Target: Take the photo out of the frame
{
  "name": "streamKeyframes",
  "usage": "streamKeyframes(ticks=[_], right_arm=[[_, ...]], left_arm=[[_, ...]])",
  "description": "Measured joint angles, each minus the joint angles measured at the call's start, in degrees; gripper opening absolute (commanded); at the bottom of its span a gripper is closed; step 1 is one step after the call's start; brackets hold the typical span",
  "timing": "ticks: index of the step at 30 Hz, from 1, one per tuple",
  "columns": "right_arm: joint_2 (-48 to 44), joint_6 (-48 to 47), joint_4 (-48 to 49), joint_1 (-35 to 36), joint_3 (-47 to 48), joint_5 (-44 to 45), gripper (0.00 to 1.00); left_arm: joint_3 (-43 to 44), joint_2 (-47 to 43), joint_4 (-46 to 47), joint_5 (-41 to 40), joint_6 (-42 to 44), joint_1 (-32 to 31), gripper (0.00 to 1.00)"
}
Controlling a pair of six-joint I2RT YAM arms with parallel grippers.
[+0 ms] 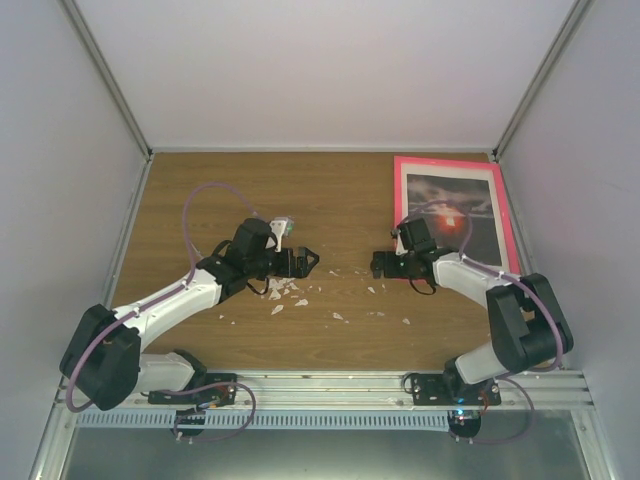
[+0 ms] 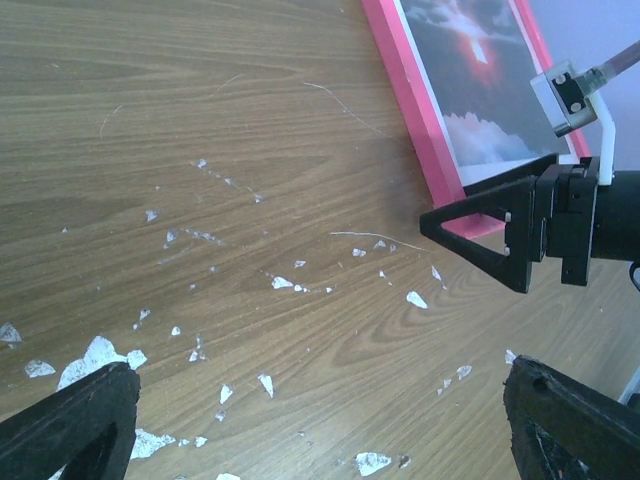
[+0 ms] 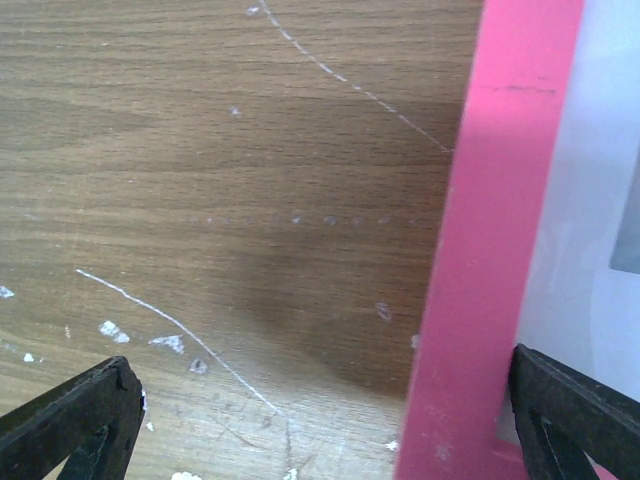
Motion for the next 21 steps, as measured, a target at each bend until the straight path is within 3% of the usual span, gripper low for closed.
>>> streamKeyframes(ticks=[12, 21], right_arm=[[3.39, 1.29, -0.42, 6.34, 3.63, 0.44, 1.00], [16.37, 2.14, -0.74, 14.62, 19.52, -1.60, 1.00]], left_arm=[[-0.11, -0.52, -0.20, -4.17, 0.57, -0.07, 0.99], [-2.84, -5.84, -1.27, -7.50, 0.28, 1.09, 0.99]])
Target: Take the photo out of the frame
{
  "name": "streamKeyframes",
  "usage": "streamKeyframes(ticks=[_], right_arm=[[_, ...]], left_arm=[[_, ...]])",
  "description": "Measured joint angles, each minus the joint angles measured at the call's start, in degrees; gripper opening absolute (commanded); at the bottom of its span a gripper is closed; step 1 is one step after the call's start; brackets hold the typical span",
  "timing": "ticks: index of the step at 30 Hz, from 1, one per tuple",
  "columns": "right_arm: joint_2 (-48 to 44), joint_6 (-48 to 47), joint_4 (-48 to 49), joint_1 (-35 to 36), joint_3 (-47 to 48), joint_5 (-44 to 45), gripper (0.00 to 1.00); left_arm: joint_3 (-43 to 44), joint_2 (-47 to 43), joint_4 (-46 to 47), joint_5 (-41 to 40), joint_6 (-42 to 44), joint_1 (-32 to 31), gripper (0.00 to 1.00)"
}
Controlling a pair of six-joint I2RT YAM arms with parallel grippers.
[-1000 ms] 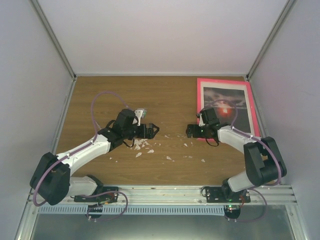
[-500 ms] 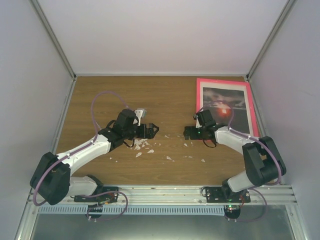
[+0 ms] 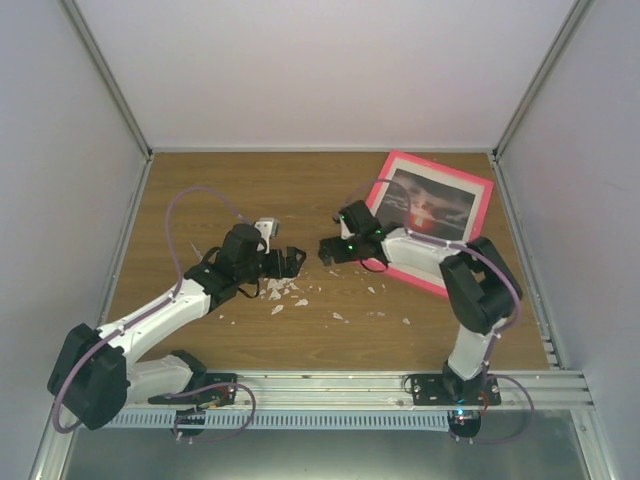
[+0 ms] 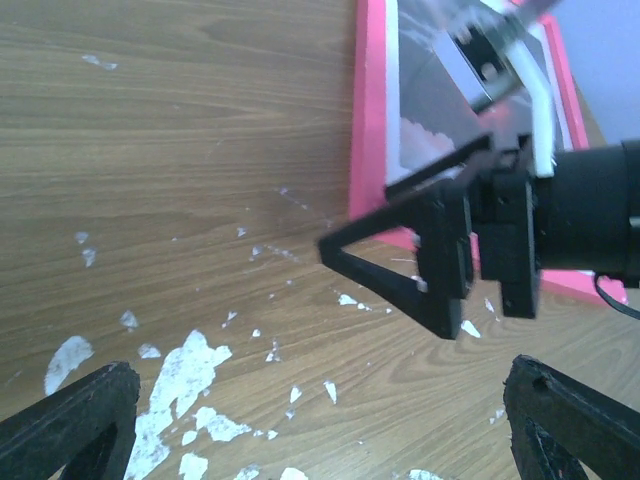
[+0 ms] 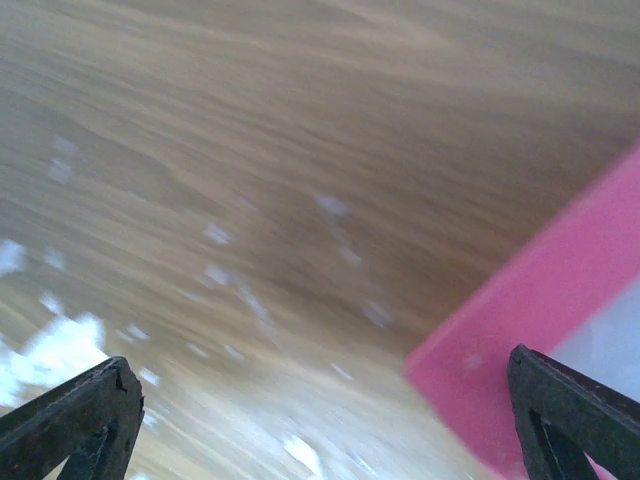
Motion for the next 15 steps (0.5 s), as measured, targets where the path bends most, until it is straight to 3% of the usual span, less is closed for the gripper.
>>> streamKeyframes(ticks=[8, 15], right_arm=[[11.87, -1.84, 0.11, 6.05, 19.04, -3.37, 1.00], [9.22, -5.11, -1.22, 5.11, 16.63, -2.01, 1.00]], left_arm=[[-2.12, -5.73, -1.88, -2.25, -1.86, 1.42, 0.99], [-2.19, -7.06, -2.03, -2.56, -3.37, 1.62, 0.99]])
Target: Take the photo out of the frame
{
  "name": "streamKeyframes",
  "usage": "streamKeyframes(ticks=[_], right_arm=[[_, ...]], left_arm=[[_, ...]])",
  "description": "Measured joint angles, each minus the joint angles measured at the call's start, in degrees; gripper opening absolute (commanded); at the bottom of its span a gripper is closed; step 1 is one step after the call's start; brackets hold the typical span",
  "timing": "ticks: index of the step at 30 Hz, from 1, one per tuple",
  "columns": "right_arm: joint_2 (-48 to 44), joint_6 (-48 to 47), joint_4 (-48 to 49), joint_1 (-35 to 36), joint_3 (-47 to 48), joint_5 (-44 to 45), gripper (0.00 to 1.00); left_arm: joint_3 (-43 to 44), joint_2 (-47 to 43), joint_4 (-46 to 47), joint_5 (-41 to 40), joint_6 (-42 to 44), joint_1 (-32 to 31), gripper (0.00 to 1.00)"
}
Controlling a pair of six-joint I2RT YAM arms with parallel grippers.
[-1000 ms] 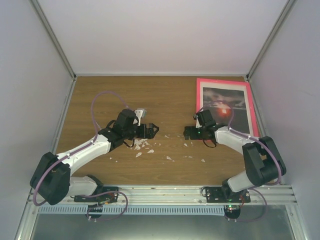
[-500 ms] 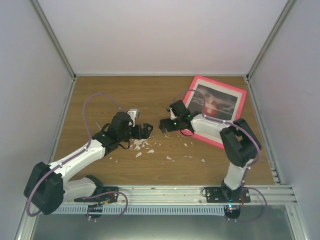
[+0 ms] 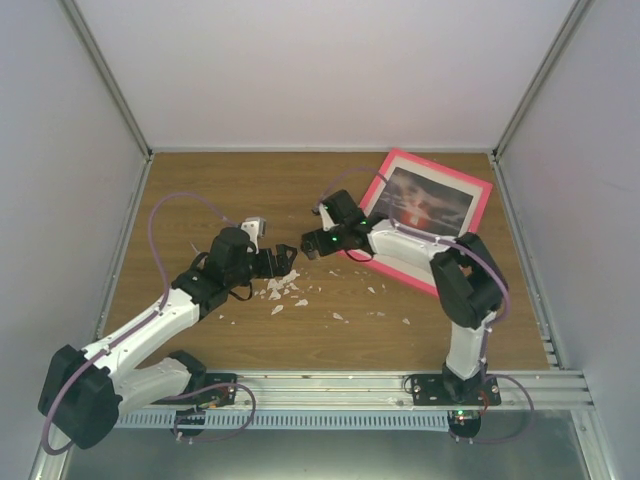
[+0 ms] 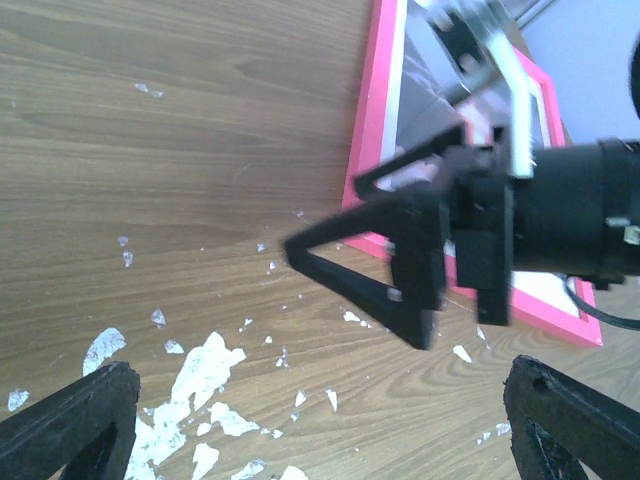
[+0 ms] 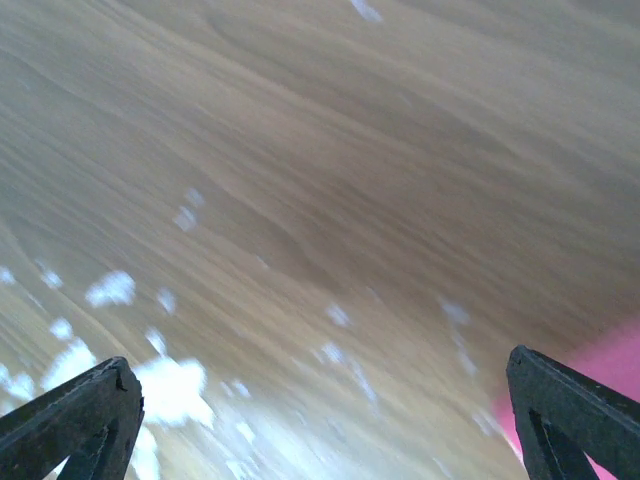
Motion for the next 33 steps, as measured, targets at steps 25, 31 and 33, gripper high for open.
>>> streamKeyframes(ticks=[25, 31, 33], right_arm=[[-14.78, -13.00, -16.87, -8.09, -19.89, 20.61, 0.63], [-12.55, -14.73, -17.05, -8.70, -19.89, 19.69, 0.52], [-12.35, -14.88, -17.05, -8.92, -19.87, 19.45, 0.48]], left_arm=[[-0.07, 1.22, 0.22, 0.87, -0.13, 0.44, 0.99], [-0.07, 1.25, 0.22, 1.16, 0.20, 0.72, 0.99], [-0.07, 1.25, 0.22, 1.29, 0.26, 0.74, 0.99]])
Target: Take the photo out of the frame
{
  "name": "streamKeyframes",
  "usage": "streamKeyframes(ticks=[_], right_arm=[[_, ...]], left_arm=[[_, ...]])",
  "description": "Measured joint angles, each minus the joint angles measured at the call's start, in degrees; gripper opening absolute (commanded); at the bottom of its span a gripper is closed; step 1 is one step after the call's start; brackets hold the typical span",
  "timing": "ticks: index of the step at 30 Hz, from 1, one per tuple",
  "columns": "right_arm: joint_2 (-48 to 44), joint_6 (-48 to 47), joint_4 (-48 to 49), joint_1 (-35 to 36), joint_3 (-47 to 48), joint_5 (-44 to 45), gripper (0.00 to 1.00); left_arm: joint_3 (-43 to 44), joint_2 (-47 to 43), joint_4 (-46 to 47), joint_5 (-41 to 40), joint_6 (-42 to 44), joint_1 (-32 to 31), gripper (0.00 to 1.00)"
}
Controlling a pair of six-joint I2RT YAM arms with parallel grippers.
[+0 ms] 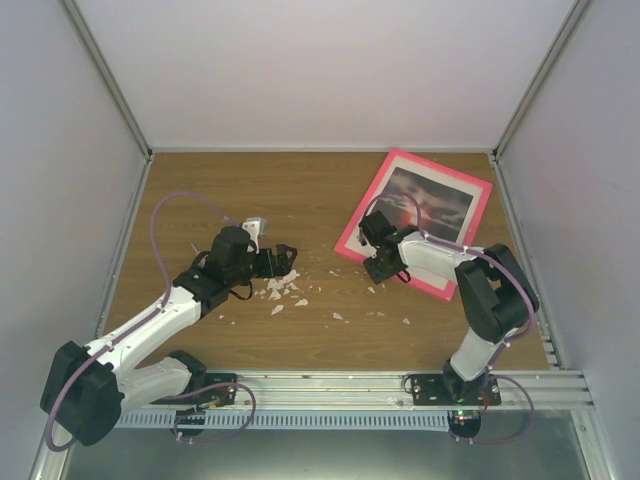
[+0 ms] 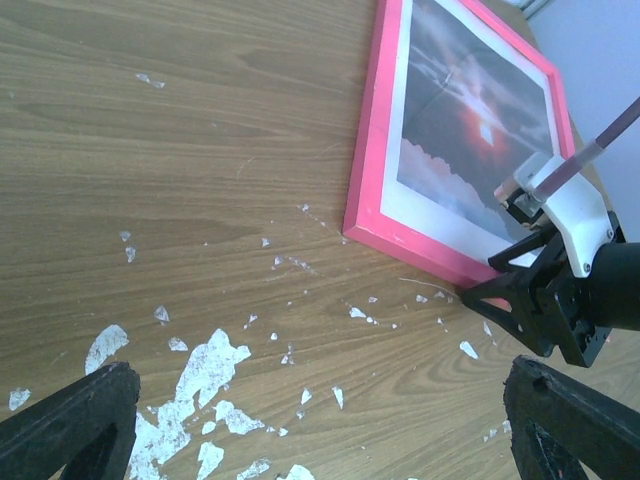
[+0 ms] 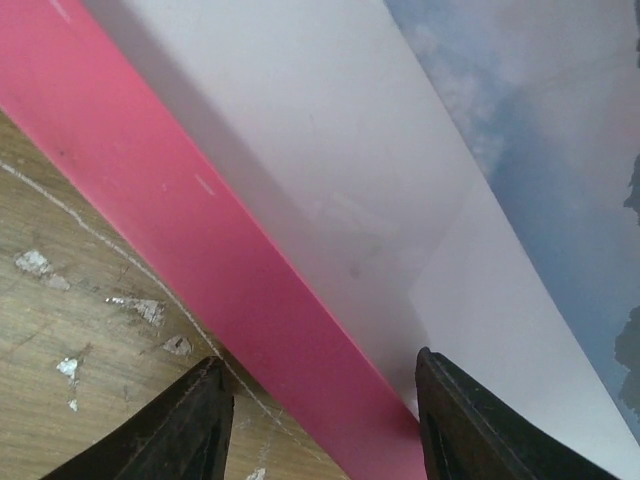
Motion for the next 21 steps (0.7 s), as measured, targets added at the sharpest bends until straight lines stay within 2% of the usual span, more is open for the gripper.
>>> streamKeyframes(ticks=[5, 8, 14, 21], right_arm=[[0.63, -0.44, -0.24, -0.24, 0.72, 0.09, 0.29], [1.05, -3.50, -0.26, -0.02, 1.75, -0.61, 0.21], [3.30, -1.05, -0.44, 0.50, 4.81, -2.45, 0.14], [10.29, 4.13, -1.57, 2.25, 14.23, -5.68, 0.13]], left_arm=[[0.00, 0.26, 0.04, 0.42, 0.07, 0.13, 0.99], [0.00, 0.94, 0.02, 0.70, 0.09, 0.26, 0.99], [0.00, 1.20, 0.02, 0.90, 0.17, 0.48, 0.99], [0.00, 0.87, -0.09, 0.90, 0.94, 1.46, 0.99]])
